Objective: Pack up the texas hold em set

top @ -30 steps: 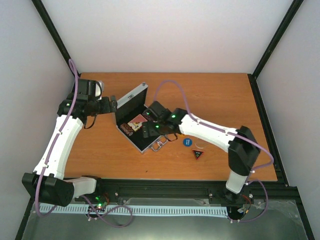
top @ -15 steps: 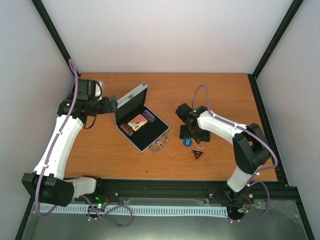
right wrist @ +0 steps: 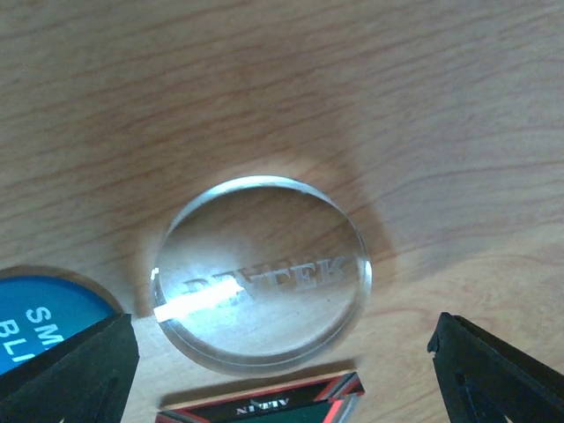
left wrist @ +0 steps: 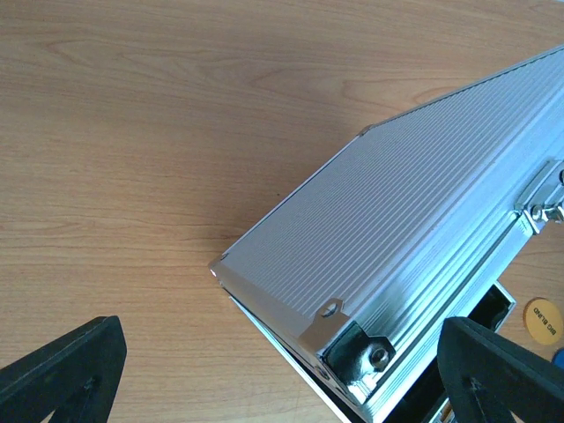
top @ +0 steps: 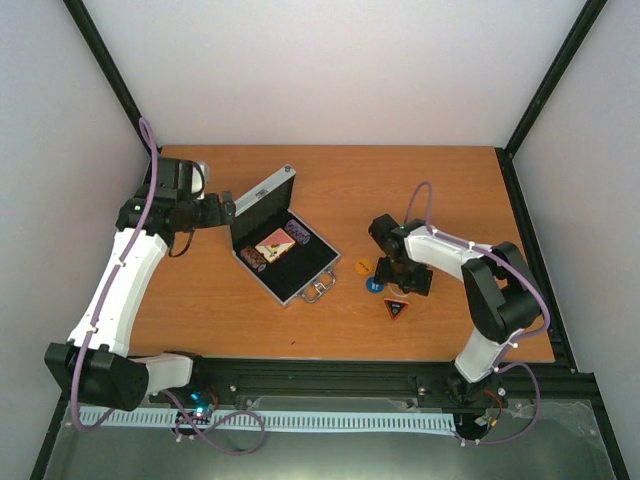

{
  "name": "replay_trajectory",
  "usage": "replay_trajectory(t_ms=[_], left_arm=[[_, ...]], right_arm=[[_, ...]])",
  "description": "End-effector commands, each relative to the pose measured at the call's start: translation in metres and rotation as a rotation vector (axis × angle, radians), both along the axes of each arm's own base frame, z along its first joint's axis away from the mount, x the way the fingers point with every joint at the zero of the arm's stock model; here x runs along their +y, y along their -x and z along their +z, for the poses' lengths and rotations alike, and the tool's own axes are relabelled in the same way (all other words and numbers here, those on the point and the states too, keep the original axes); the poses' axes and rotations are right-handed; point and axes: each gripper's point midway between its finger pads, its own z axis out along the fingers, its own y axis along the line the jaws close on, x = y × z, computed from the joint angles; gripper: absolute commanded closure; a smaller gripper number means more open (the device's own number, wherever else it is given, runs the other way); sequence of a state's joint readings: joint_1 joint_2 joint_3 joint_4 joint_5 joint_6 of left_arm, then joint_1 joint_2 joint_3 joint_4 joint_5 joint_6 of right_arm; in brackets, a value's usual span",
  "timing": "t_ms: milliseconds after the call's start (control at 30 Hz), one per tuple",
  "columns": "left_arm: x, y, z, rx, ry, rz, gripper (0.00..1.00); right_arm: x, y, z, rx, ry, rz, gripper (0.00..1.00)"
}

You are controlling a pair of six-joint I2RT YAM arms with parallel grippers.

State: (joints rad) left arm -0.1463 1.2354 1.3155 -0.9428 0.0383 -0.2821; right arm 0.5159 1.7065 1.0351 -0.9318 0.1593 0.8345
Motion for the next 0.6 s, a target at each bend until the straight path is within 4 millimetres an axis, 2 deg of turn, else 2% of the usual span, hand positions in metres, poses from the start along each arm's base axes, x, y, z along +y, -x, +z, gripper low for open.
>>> replay_trajectory(t_ms=[0, 400, 567], left_arm=[[-0.003, -0.002, 0.002, -0.005, 0.006, -0.012, 0.00], [0.000, -0.006, -0.001, 0.006, -0.012, -0.001, 0.00], [0.001, -0.009, -0.002, 0.009, -0.020, 0.007, 0.00]], right_arm=[[0.002, -0.014, 0.001, -0.038, -0.031, -0.020, 0.07], [-0.007, -0.023, -0.019, -0.001, -0.069, -0.048, 0.09], [-0.005, -0.017, -0.028, 0.027, -0.090, -0.042, 0.18]])
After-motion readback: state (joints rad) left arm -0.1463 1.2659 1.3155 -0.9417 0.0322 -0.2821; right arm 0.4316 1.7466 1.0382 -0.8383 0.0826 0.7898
